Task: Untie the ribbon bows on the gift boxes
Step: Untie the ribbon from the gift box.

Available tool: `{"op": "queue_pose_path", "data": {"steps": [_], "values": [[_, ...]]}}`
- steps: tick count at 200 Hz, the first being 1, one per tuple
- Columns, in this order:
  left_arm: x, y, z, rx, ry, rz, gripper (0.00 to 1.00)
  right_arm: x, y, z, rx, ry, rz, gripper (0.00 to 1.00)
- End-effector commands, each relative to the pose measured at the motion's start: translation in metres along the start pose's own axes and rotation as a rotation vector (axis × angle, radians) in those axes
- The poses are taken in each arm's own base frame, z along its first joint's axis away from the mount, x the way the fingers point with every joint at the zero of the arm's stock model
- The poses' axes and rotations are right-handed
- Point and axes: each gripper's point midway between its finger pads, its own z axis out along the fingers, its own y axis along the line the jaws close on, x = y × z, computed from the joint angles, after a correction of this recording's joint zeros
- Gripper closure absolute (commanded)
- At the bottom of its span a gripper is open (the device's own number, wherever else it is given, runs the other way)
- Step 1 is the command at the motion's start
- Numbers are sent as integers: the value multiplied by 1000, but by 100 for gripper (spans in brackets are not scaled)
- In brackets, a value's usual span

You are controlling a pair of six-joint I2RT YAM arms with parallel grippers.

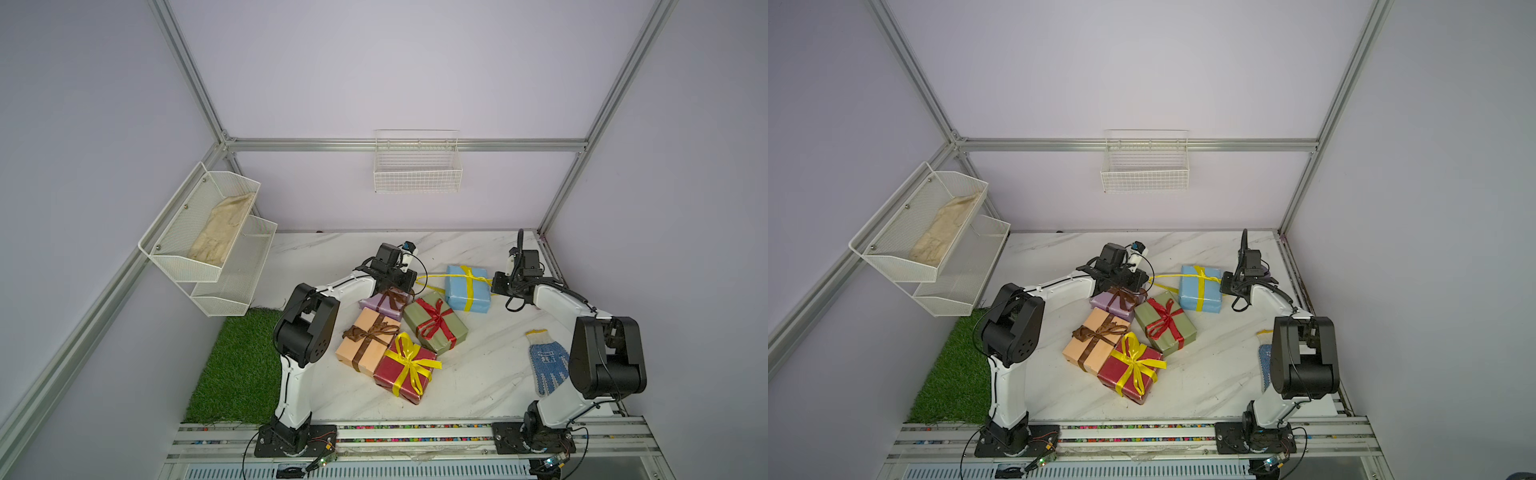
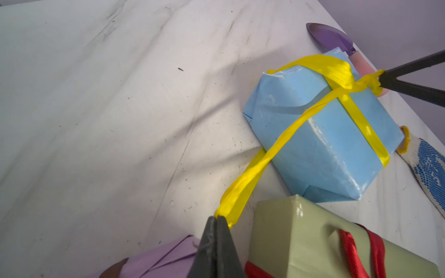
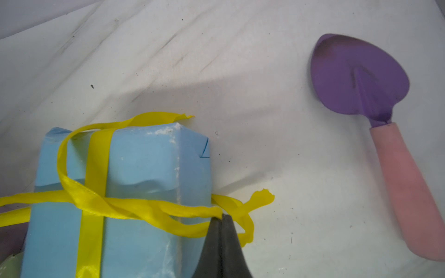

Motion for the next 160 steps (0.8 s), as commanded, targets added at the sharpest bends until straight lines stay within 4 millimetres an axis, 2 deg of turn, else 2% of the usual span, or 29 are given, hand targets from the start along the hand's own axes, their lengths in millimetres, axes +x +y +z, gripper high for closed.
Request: {"op": "queue_pose_path", "data": {"steps": [1,60,98,104,118,122,134,148,160], "values": [[-23,3,-27,-37,-71,-8,100,3,-18,-5,56,-5,52,100],[-17,16,-35,-79,-57,-7,100,15,-53,-9,165,14,164,100],[-17,9,-32,-38,-38,2,100,19,-58,-18,207,52,176,100],[-17,9,-32,-33,-35,2,100,17,-58,-21,209,51,175,96],[-19,6,-32,-19,-39,4,100,9,-57,-30,211,33,165,79],[-19,5,-32,-14,-37,5,100,12,-57,-34,216,52,162,74],[-21,3,-34,-5,-38,10,100,7,-55,-43,212,45,149,64],[-24,-1,-38,7,-33,17,94,-1,-52,-53,202,28,134,60],[-28,-3,-44,7,-34,25,84,-6,-41,-59,144,16,121,59]]}}
